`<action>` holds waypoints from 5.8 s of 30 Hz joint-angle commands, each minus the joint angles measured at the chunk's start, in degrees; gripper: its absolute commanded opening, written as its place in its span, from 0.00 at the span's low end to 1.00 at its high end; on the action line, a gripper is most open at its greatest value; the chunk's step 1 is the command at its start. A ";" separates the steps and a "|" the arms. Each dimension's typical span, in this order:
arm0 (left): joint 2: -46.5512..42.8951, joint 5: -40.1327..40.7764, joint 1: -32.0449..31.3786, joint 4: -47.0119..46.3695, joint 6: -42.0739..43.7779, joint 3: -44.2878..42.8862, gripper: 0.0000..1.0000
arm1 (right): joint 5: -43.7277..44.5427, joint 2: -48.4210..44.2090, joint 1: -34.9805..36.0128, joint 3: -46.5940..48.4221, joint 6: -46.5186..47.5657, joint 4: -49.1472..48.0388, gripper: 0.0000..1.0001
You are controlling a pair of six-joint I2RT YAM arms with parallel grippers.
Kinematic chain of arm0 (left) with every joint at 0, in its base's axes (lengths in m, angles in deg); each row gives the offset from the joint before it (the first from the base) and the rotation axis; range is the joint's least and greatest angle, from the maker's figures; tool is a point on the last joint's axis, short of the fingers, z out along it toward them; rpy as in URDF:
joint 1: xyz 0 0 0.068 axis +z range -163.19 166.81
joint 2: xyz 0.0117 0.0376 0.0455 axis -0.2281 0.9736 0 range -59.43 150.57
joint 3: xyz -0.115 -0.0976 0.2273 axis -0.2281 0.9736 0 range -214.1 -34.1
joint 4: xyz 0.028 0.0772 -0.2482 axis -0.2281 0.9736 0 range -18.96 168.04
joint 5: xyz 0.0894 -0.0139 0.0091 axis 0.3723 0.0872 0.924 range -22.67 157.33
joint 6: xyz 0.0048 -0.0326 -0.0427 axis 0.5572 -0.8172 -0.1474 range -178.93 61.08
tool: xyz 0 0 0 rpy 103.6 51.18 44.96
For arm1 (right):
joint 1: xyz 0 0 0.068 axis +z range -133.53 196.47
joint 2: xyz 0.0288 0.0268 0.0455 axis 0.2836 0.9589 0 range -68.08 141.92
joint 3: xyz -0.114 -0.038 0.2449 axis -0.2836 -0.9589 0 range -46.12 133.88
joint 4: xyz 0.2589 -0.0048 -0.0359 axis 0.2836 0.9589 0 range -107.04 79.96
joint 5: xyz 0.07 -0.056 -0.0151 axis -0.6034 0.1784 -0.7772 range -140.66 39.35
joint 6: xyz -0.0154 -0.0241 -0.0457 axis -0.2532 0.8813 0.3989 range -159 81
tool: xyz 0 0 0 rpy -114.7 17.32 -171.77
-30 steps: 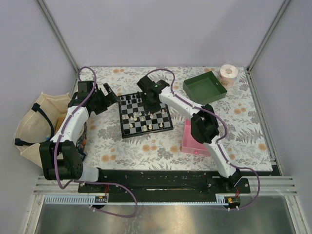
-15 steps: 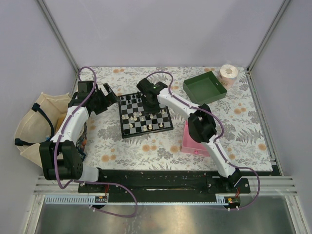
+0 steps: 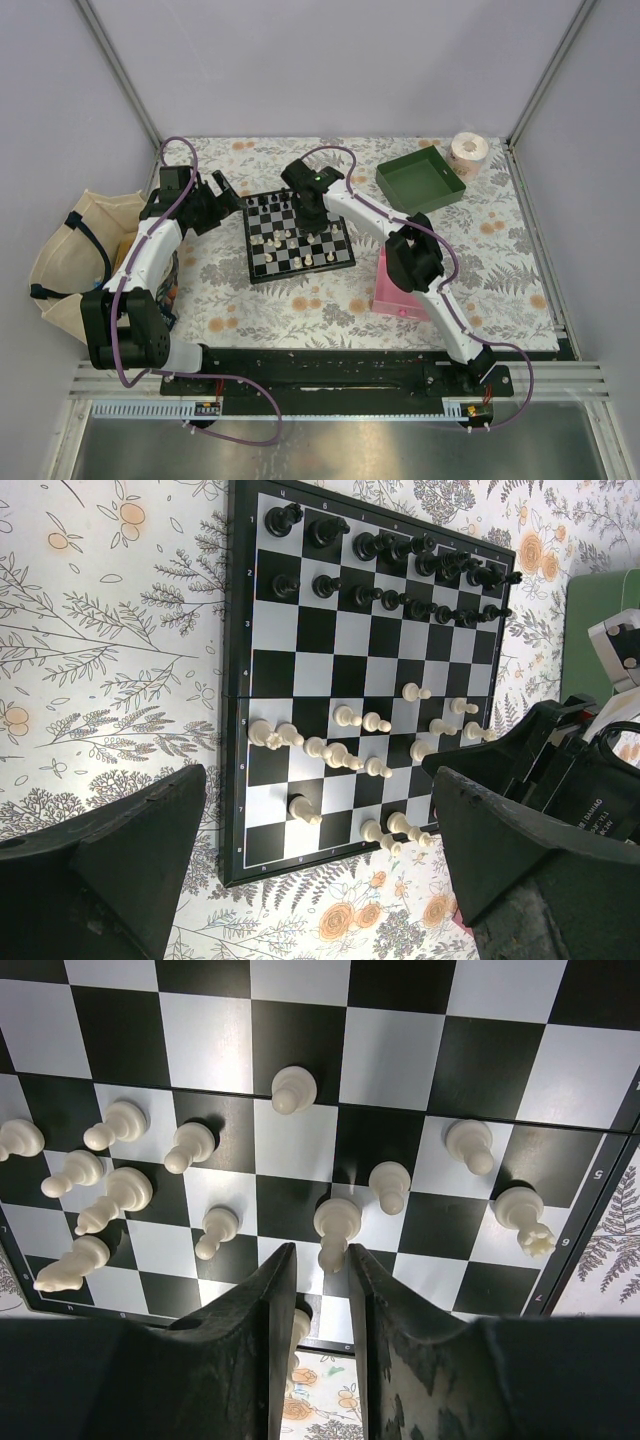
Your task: Set up the chess pieces on the board
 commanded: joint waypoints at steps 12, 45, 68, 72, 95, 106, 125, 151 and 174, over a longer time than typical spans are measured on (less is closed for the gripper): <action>-0.68 -0.93 0.37 -2.31 0.02 -0.01 0.99 | 1.18 -5.39 -0.39 -1.69 1.81 -0.89 0.10; -0.60 -1.28 0.37 -2.31 0.11 0.08 0.99 | -2.08 -17.01 2.68 -24.46 -0.13 -9.33 0.11; -0.25 -1.54 0.29 -2.31 0.02 0.08 0.99 | -2.17 -14.81 2.77 -24.11 -0.39 -8.01 0.18; -0.07 -1.63 0.29 -2.40 0.11 -0.01 0.99 | -1.82 -15.24 2.86 -24.11 -0.30 -8.19 0.24; -5.34 10.49 -8.67 5.16 3.37 2.01 0.93 | -0.06 -24.73 2.60 -20.42 3.13 -9.06 0.41; -3.60 14.18 -18.43 6.83 -7.00 4.66 0.69 | -2.07 -33.17 -0.65 -27.00 2.16 -13.54 0.42; 9.60 17.79 -21.25 9.29 -13.16 -1.59 0.59 | -3.39 -38.45 -4.52 -34.39 4.27 -15.92 0.41; 13.46 17.70 -21.51 10.26 -11.75 -3.17 0.42 | -3.83 -38.63 -5.23 -35.01 4.27 -16.45 0.41; 14.69 17.00 -21.86 10.08 -10.62 -3.26 0.11 | -5.33 -38.62 -5.49 -35.27 4.27 -16.53 0.41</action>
